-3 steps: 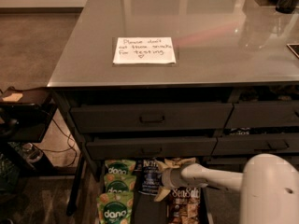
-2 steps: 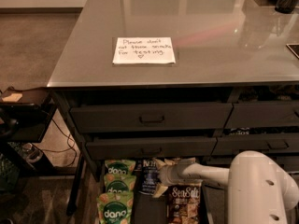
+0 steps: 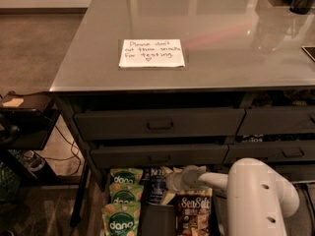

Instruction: Pick blue chip bag from bottom drawer and place on counter

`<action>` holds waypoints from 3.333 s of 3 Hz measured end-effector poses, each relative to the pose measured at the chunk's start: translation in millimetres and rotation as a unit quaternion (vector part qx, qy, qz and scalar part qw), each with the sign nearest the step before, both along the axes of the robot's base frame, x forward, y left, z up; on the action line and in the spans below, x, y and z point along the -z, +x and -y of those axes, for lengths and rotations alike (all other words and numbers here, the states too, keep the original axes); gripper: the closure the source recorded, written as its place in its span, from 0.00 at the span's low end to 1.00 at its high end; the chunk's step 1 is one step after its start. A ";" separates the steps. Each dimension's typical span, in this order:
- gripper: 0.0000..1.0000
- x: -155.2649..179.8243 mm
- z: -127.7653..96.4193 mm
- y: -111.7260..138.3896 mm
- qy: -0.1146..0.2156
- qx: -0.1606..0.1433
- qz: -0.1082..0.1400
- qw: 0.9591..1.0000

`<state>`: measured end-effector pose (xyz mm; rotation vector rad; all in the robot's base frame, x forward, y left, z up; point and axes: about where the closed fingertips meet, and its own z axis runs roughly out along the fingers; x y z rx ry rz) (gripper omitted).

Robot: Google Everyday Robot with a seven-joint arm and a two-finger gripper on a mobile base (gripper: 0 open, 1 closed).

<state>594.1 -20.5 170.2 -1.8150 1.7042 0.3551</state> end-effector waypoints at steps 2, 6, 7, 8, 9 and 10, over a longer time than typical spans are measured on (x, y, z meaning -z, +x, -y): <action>0.00 34.5 -6.1 10.4 -0.016 0.002 -0.019 1.000; 0.88 18.4 -24.4 -8.0 0.020 -0.012 -0.044 0.999; 1.00 -7.4 -21.8 -26.6 0.045 -0.016 -0.041 0.998; 1.00 -43.0 -14.0 -47.0 0.069 -0.023 -0.034 0.997; 1.00 -88.7 -1.6 -68.3 0.092 -0.030 -0.021 0.995; 1.00 -157.0 22.4 -95.0 0.121 -0.035 -0.004 0.992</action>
Offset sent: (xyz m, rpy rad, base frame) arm 0.0178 0.0085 -0.0510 -0.0548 0.0574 -0.0056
